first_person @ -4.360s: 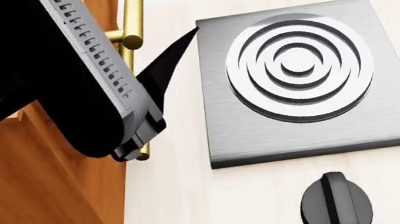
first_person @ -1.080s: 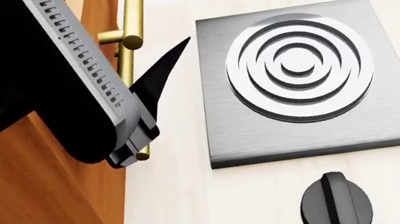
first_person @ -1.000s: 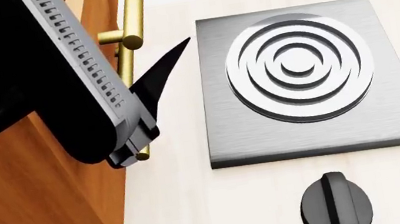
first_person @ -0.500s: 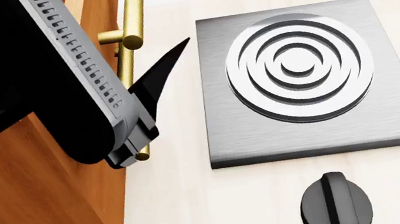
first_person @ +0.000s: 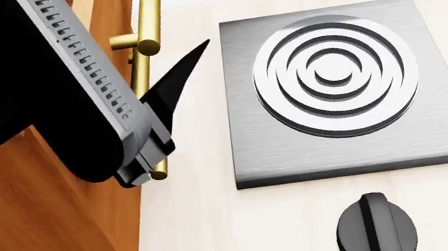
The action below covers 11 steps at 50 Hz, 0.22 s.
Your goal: Pick the akita bowl on the wooden cabinet and place it on the plate.
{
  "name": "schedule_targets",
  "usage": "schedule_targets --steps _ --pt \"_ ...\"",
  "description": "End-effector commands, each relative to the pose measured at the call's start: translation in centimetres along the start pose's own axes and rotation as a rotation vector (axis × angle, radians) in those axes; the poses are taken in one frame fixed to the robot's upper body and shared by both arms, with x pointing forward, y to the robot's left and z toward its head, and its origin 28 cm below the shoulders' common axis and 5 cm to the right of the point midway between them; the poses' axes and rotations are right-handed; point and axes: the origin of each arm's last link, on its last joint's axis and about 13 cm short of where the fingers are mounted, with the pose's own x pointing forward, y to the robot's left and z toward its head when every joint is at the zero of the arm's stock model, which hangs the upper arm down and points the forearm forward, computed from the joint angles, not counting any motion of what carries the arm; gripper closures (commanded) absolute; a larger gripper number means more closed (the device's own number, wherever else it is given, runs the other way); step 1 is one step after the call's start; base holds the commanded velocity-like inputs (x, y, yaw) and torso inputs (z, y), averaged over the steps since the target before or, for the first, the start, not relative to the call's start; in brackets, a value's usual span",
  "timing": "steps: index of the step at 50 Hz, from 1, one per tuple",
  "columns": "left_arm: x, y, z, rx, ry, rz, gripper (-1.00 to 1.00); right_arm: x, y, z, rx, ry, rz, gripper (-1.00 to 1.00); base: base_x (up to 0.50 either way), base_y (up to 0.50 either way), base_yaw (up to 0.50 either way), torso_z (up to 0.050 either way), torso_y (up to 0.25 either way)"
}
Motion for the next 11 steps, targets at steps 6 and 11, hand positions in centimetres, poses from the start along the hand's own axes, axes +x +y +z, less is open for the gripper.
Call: schedule_targets --steps 6,11 --pt "-0.06 -0.12 -0.03 0.001 0.002 -0.001 -1.0 -0.43 0.38 0.38 -0.011 -0.017 0.033 -1.0 0.0 0.0 0.0 0.0 0.0" --pt "-0.1 -0.04 -0.05 -0.001 0.001 0.0 -1.0 -0.43 0.53 0.38 -0.012 -0.017 0.038 -1.0 0.0 0.0 0.0 0.0 0.0"
